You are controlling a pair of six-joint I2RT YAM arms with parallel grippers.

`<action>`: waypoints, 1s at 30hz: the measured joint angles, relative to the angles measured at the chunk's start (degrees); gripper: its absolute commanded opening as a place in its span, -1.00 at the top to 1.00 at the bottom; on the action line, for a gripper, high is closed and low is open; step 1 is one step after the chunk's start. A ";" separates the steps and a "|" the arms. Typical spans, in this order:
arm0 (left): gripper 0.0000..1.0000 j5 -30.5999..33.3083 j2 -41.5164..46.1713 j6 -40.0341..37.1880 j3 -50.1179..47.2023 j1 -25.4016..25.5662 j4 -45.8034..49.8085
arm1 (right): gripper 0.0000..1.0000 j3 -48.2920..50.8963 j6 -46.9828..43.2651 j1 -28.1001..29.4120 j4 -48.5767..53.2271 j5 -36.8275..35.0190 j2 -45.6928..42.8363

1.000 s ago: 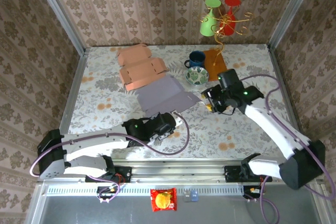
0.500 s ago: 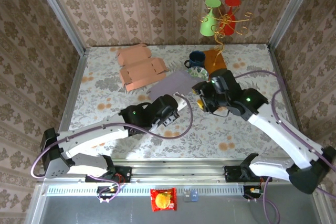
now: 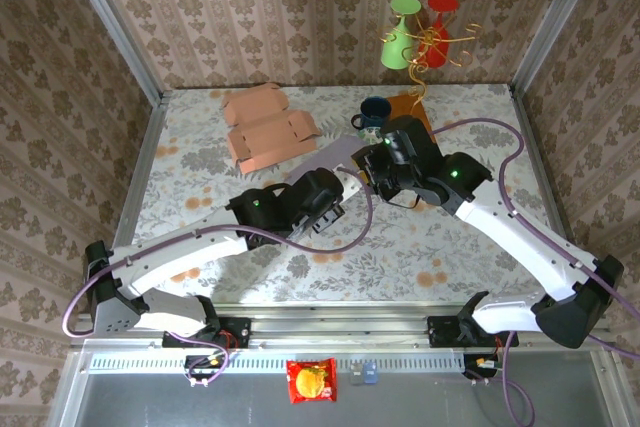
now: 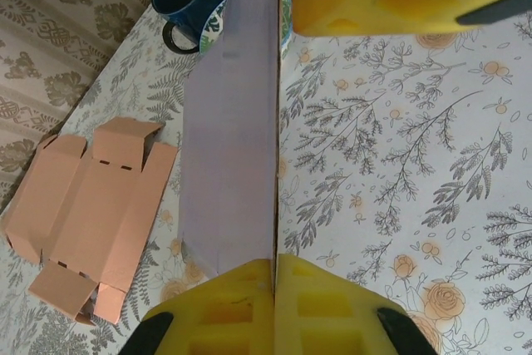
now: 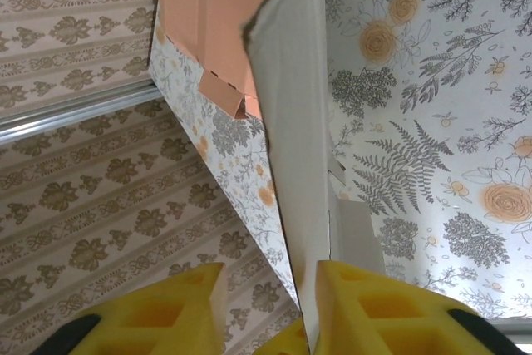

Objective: Fold the paper box

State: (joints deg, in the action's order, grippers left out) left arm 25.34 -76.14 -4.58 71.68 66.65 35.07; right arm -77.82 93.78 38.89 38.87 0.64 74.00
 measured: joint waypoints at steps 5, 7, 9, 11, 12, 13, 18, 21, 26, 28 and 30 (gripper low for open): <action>1.00 0.04 0.00 0.00 0.00 0.00 0.42 | 0.53 0.35 -0.13 0.00 -0.02 -0.09 0.04; 1.00 0.07 0.00 0.00 0.00 0.00 0.52 | 0.54 0.35 -0.24 0.00 -0.02 -0.07 0.15; 1.00 0.15 0.00 0.00 0.00 0.00 0.61 | 0.55 0.35 -0.42 0.00 -0.02 -0.04 0.50; 1.00 0.20 0.00 0.00 0.00 0.00 0.68 | 0.56 0.35 -0.52 0.00 -0.02 -0.04 1.01; 1.00 0.20 0.00 0.00 0.00 0.00 0.76 | 0.57 0.35 -0.55 0.00 0.00 -0.02 1.22; 1.00 0.20 0.00 0.02 0.00 -0.02 0.87 | 0.57 0.35 -0.55 0.00 0.02 -0.02 1.42; 1.00 0.20 0.00 0.02 0.00 0.00 0.98 | 0.56 0.35 -0.57 0.17 0.39 -0.04 1.75; 1.00 0.17 0.00 0.04 0.00 0.00 0.98 | 0.63 0.74 -0.55 0.42 0.39 -0.04 1.73; 1.00 0.17 0.00 0.02 0.02 0.00 1.44 | 0.71 1.22 -0.52 0.72 0.35 -0.02 1.73; 1.00 0.17 0.00 0.02 0.02 0.00 1.46 | 0.77 1.22 -0.59 0.76 0.39 -0.07 1.73; 1.00 0.20 0.00 0.04 0.04 -0.02 1.53 | 0.75 1.22 -0.57 0.76 0.39 -0.07 1.75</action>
State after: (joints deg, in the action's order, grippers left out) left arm 25.54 -76.14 -4.54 71.72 66.63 36.60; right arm -76.60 93.21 39.66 39.27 0.58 75.75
